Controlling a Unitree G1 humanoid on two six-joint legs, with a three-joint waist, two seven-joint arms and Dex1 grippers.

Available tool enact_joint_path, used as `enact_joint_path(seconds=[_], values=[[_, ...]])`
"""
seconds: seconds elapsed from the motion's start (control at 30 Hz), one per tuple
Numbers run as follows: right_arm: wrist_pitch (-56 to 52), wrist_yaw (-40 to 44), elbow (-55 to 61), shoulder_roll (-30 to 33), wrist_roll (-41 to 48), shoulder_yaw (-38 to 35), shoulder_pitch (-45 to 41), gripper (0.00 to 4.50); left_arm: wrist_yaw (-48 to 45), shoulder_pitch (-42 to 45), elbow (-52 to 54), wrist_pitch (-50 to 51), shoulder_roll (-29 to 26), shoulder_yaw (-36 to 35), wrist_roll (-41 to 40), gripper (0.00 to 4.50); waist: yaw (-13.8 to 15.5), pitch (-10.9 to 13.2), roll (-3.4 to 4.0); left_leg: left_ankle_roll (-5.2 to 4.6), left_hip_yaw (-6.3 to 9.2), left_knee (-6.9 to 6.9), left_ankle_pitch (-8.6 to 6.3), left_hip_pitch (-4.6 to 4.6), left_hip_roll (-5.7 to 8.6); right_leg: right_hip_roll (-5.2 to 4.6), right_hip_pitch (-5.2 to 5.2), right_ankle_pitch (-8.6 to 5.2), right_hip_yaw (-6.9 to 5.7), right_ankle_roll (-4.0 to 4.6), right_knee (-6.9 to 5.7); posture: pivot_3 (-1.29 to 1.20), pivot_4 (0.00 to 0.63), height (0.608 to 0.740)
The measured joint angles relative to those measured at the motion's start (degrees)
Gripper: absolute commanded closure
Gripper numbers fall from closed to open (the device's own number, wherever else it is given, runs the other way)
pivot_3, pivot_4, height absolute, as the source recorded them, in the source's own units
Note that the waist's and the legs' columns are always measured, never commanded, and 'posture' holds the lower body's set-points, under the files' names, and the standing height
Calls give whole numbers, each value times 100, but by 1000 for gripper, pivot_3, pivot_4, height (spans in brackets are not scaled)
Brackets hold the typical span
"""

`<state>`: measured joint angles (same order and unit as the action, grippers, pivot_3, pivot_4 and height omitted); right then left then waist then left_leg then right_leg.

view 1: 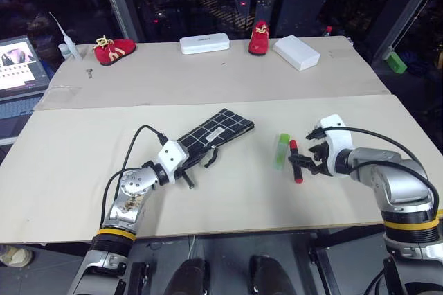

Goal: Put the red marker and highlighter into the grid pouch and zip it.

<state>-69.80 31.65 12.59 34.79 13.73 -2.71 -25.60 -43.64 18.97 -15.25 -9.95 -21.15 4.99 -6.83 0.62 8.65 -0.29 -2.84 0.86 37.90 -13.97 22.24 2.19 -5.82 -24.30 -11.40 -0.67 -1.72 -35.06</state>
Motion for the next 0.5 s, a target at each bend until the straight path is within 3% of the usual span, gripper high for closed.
enact_joint_path(seconds=[0.2,0.27,0.3,0.5], values=[[10,-235,20,7,-46,125,129,644,40,-5,0,0,15,-1,2,4500,-2,0,0,-1,-1,0,0,-4,-2,4,4,0,1,0,0,0,150,740],[117,-302,52,34,-104,232,174,1187,49,-5,0,0,17,0,2,4500,-3,0,-1,-1,0,0,0,-11,-3,6,12,0,0,0,1,0,150,740],[142,-314,52,39,-118,240,187,1187,52,-5,0,0,17,-1,2,4500,-3,-1,-1,-1,-1,0,0,-12,-2,6,13,0,0,0,1,0,150,740],[420,-500,-65,32,-174,317,214,3356,90,-5,1,0,21,0,2,4500,-3,-2,-3,-1,-1,3,0,-21,-2,7,24,0,1,-1,0,0,150,740]])
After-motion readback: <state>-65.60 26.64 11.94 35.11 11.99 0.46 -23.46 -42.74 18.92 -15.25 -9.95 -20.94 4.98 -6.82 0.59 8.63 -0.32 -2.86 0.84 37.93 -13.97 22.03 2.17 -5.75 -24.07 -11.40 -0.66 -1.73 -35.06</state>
